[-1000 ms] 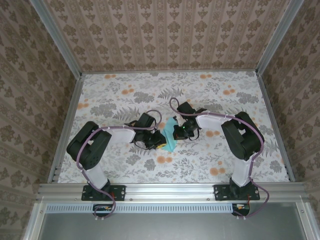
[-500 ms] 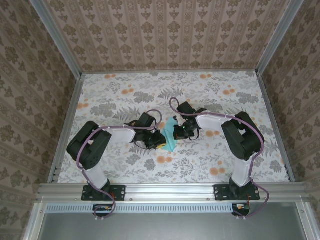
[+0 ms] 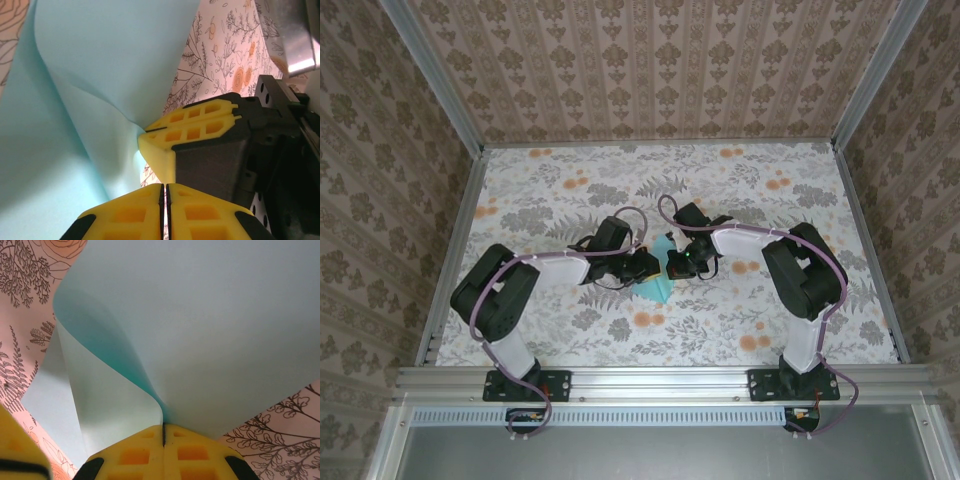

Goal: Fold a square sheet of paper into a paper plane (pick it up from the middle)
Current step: Fold the triangle a second time at the center of the table.

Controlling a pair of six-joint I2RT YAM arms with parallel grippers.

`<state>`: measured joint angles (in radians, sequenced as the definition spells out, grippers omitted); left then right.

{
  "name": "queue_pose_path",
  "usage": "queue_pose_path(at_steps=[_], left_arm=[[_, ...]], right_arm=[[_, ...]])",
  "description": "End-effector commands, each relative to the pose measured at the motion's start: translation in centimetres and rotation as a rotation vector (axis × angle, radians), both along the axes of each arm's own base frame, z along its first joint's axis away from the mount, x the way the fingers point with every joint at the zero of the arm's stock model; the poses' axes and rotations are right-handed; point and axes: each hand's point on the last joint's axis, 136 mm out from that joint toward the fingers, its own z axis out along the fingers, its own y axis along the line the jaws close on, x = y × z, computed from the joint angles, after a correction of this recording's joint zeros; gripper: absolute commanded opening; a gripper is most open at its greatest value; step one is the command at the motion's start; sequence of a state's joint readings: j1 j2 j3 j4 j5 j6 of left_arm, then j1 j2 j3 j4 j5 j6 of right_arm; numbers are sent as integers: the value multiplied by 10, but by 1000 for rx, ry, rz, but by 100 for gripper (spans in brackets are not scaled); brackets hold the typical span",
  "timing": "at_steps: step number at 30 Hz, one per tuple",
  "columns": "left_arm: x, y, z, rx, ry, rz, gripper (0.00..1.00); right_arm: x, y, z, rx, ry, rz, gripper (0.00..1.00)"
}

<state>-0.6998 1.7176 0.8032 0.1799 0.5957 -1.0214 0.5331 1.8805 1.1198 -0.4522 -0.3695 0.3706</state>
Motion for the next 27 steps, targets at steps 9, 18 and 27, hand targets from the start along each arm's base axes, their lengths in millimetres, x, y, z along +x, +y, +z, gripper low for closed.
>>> queue_pose_path(at_steps=[9, 18, 27], left_arm=[[0, -9, -16, -5, 61, -9, 12], [-5, -4, -30, 29, 95, -4, 11], [-9, 0, -40, 55, 123, 3, 11]], right_arm=[[-10, -13, -19, -77, 63, 3, 4], [-9, -13, -20, -84, 62, 3, 4], [-7, -12, -18, -81, 58, 6, 4]])
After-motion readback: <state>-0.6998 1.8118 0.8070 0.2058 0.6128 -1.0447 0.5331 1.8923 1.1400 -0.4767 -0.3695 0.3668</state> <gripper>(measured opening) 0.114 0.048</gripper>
